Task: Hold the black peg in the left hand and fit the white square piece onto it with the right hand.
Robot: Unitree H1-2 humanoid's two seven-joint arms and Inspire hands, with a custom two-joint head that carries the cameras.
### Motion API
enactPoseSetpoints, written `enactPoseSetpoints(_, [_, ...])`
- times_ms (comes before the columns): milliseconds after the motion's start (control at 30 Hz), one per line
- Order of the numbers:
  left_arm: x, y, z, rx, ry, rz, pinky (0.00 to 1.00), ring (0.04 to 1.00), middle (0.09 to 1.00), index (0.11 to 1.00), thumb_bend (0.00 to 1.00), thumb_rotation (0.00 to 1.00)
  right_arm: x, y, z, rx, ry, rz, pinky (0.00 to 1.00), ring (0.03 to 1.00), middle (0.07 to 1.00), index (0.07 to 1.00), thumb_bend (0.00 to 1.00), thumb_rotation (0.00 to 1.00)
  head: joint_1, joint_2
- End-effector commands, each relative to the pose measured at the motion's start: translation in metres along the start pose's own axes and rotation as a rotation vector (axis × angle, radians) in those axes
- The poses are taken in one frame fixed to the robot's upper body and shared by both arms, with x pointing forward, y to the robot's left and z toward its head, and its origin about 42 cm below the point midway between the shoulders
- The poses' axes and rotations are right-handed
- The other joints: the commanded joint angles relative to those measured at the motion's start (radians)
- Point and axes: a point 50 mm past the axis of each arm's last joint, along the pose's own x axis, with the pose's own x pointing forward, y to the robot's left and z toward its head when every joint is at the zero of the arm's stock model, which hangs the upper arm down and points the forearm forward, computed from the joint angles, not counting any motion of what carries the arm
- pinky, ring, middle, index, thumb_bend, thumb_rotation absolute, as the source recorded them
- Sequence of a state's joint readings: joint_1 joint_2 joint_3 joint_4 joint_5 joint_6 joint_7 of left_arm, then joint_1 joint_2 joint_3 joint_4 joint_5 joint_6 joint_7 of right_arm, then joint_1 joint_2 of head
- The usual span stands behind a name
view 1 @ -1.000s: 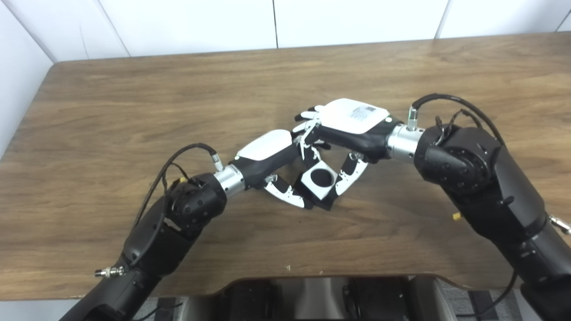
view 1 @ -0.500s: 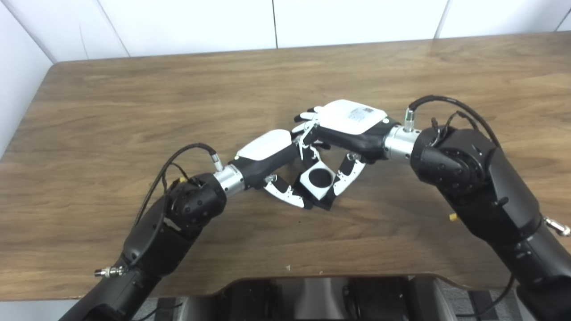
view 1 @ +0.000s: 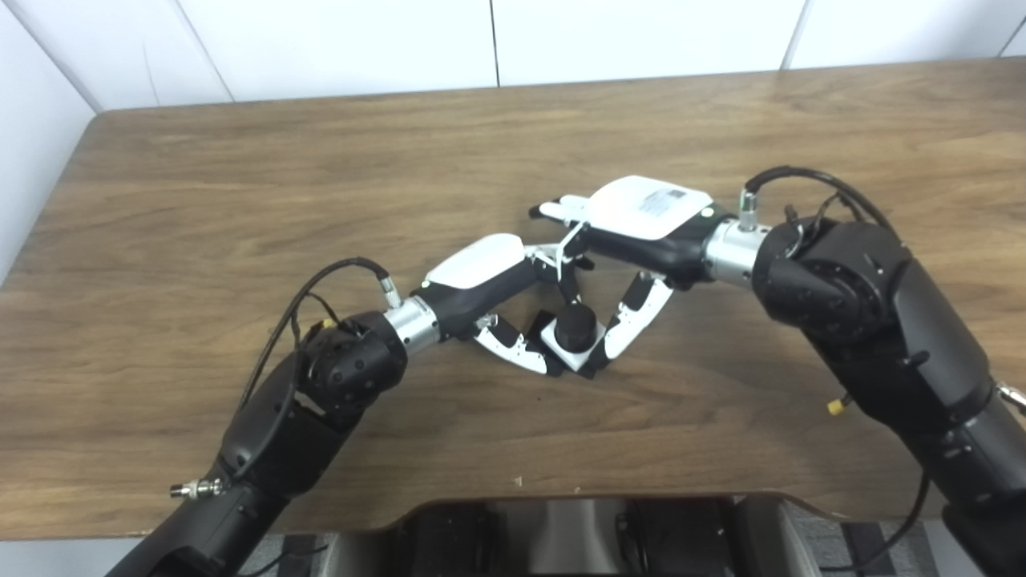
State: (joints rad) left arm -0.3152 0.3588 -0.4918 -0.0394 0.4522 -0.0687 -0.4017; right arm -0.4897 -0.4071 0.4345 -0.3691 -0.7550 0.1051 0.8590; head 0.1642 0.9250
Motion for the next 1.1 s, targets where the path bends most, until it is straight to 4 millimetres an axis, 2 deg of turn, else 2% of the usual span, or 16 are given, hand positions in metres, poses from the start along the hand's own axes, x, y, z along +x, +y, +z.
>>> enactPoseSetpoints(0, [-0.014,-0.02,-0.024,0.01,0.1,-0.126,0.9,0.931,0.889,0.487,0.52,0.08,-0.01,-0.02,-0.006,-0.017,0.017,-0.105,0.93,0.999,1.0,1.0,1.0,0.5,0.001,-0.001])
enactPoseSetpoints(233, [-0.016,-0.021,-0.028,0.014,0.102,-0.125,0.89,0.924,0.884,0.487,0.52,0.08,-0.033,-0.034,-0.023,0.041,0.052,-0.193,0.97,1.0,1.0,1.0,1.0,0.54,-0.015,-0.01])
enactPoseSetpoints(367, [-0.017,-0.023,-0.033,0.017,0.09,-0.114,0.87,0.915,0.879,0.487,0.52,0.08,-0.05,-0.043,-0.034,0.086,0.066,-0.271,0.96,0.999,1.0,1.0,1.0,0.52,-0.038,-0.026])
enactPoseSetpoints(400, [-0.017,-0.023,-0.034,0.016,0.086,-0.11,0.87,0.913,0.878,0.487,0.52,0.08,-0.054,-0.044,-0.037,0.113,0.066,-0.295,0.93,0.989,0.997,1.0,1.0,0.51,-0.042,-0.029])
enactPoseSetpoints(433, [-0.018,-0.024,-0.036,0.017,0.083,-0.107,0.86,0.909,0.875,0.487,0.52,0.08,-0.057,-0.044,-0.041,0.148,0.067,-0.322,0.85,0.967,0.989,1.0,0.98,0.48,-0.048,-0.034])
enactPoseSetpoints(500, [-0.018,-0.025,-0.038,0.014,0.083,-0.103,0.85,0.905,0.874,0.487,0.52,0.08,-0.063,-0.041,-0.049,0.231,0.07,-0.394,0.76,0.92,0.965,0.965,0.92,0.44,-0.057,-0.041])
enactPoseSetpoints(567, [-0.019,-0.025,-0.039,0.013,0.086,-0.106,0.85,0.909,0.878,0.487,0.52,0.08,-0.064,-0.035,-0.055,0.292,0.065,-0.455,0.65,0.854,0.92,0.906,0.84,0.36,-0.064,-0.049])
enactPoseSetpoints(667, [-0.019,-0.026,-0.041,0.007,0.089,-0.107,0.86,0.913,0.881,0.487,0.52,0.08,-0.063,-0.024,-0.061,0.357,0.098,-0.548,0.62,0.793,0.857,0.845,0.78,0.3,-0.069,-0.059])
enactPoseSetpoints(833, [-0.019,-0.026,-0.043,-0.006,0.091,-0.108,0.88,0.914,0.882,0.487,0.52,0.08,-0.053,0.006,-0.061,0.49,0.161,-0.698,0.55,0.706,0.767,0.76,0.73,0.16,-0.076,-0.071])
enactPoseSetpoints(967, [-0.02,-0.026,-0.045,-0.003,0.087,-0.106,0.87,0.909,0.88,0.487,0.52,0.08,-0.044,0.033,-0.056,0.627,0.228,-0.804,0.53,0.67,0.73,0.727,0.72,0.13,-0.08,-0.076])
enactPoseSetpoints(1067, [-0.02,-0.027,-0.044,-0.004,0.094,-0.107,0.88,0.916,0.884,0.487,0.52,0.08,-0.037,0.051,-0.052,0.738,0.265,-0.861,0.53,0.679,0.743,0.726,0.7,0.14,-0.08,-0.077])
